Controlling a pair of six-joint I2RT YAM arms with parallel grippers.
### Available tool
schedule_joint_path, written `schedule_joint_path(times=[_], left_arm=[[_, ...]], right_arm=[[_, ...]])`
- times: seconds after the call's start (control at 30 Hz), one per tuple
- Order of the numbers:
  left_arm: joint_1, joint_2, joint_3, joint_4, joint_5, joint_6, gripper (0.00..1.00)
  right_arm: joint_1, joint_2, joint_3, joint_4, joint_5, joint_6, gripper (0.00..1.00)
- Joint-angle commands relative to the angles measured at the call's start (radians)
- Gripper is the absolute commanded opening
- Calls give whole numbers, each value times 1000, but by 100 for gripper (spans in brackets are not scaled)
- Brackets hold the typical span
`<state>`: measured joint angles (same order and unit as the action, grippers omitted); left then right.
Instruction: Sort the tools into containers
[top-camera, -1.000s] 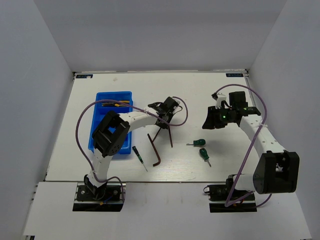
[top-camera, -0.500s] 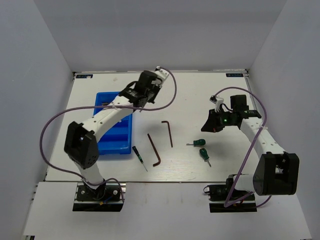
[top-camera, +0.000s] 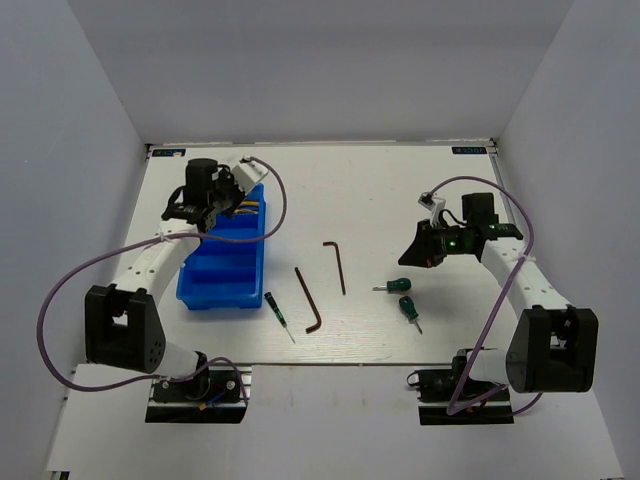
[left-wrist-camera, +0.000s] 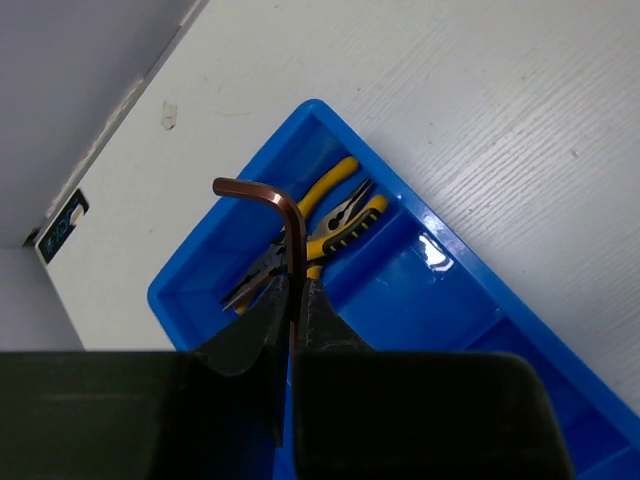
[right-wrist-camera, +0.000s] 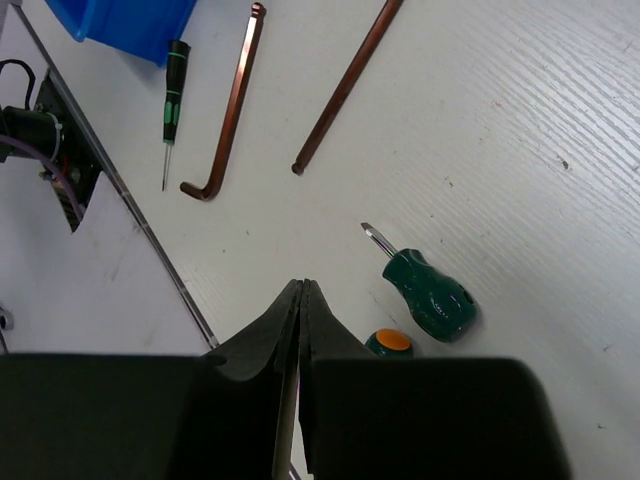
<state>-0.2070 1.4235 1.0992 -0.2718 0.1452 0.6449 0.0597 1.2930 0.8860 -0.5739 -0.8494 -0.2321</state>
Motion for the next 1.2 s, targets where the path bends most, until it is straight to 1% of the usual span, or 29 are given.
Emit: schedule_joint_path(times=[0.0, 0.07, 0.1, 0.27, 0.37, 0.4, 0.43, 0.63, 0.7, 0.73, 0.77, 0.8, 0.9, 0.93, 1.0, 1.03, 1.1, 1.17], left_arm=[[56, 4, -64, 91, 241, 131, 0], [75, 29, -85, 128, 283, 159, 0], [89, 41, -97, 128, 328, 203, 0], [100, 75, -136, 227, 363, 297, 0], [109, 101, -136, 227, 372, 361, 0], [119, 112, -113, 215, 358, 372, 0], [120, 112, -113, 215, 358, 390, 0], [139, 167, -113, 224, 369, 409, 0], [139, 178, -134, 224, 378, 409, 0], [150, 164, -156, 236, 389, 398, 0], [150, 155, -165, 252, 389, 398, 2], [150, 155, -165, 273, 389, 388, 10], [159, 129, -188, 273, 389, 378, 17], [159, 129, -188, 284, 380, 378, 23], [169, 120, -202, 298, 379, 357, 32], [169, 109, -211, 307, 379, 357, 43], [178, 97, -211, 307, 379, 316, 46], [178, 60, -188, 307, 402, 286, 54]], right_arm=[[-6, -27, -1, 20, -57, -6, 5], [-6, -29, -2, 25, -77, -3, 6], [-12, -35, -7, 25, -82, 0, 6], [-14, -44, -6, 23, -97, -1, 6], [-18, -46, -7, 20, -109, -4, 6], [-18, -44, -7, 20, -109, -3, 6], [-18, -41, -9, 20, -112, -4, 8], [-21, -32, -5, 14, -117, -3, 8], [-21, -32, -9, 17, -117, -4, 11], [-24, -31, -7, 20, -117, -6, 15], [-27, -31, -7, 17, -117, -6, 17], [-26, -29, -10, 17, -117, -6, 20], [-26, -31, -10, 17, -117, -6, 27], [-27, -28, -9, 17, -114, -4, 29], [-28, -27, -7, 16, -116, -4, 31], [-32, -29, -10, 16, -116, -4, 31], [-34, -31, -12, 17, -116, -6, 31], [-37, -34, -10, 17, -116, -4, 32]])
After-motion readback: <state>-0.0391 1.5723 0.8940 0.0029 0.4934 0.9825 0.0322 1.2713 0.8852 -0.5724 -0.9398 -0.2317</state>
